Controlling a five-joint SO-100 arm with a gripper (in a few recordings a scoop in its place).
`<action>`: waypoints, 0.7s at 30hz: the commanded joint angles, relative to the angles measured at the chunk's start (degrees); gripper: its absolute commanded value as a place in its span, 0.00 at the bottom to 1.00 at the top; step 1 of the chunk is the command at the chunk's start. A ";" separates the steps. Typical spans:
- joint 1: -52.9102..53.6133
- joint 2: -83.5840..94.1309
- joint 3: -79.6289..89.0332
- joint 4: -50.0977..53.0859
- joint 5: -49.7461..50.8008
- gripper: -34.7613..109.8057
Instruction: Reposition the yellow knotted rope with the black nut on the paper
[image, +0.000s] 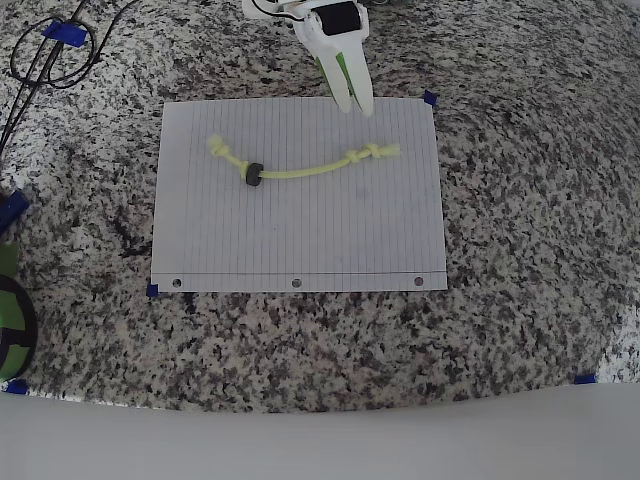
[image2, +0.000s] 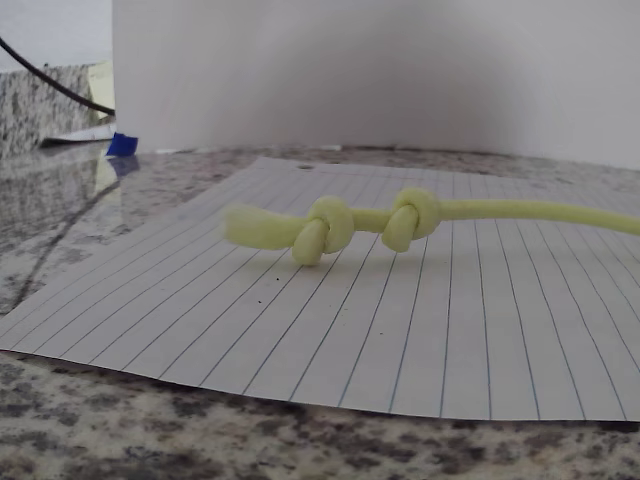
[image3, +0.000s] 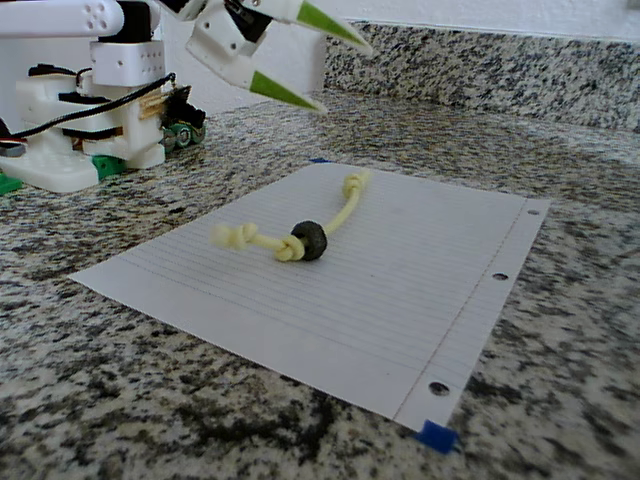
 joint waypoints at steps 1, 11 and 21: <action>-0.53 0.97 -0.35 0.26 -0.53 0.75; 10.72 -7.29 -1.05 0.44 -1.14 0.61; 23.73 -25.05 -5.54 -5.27 -8.61 0.60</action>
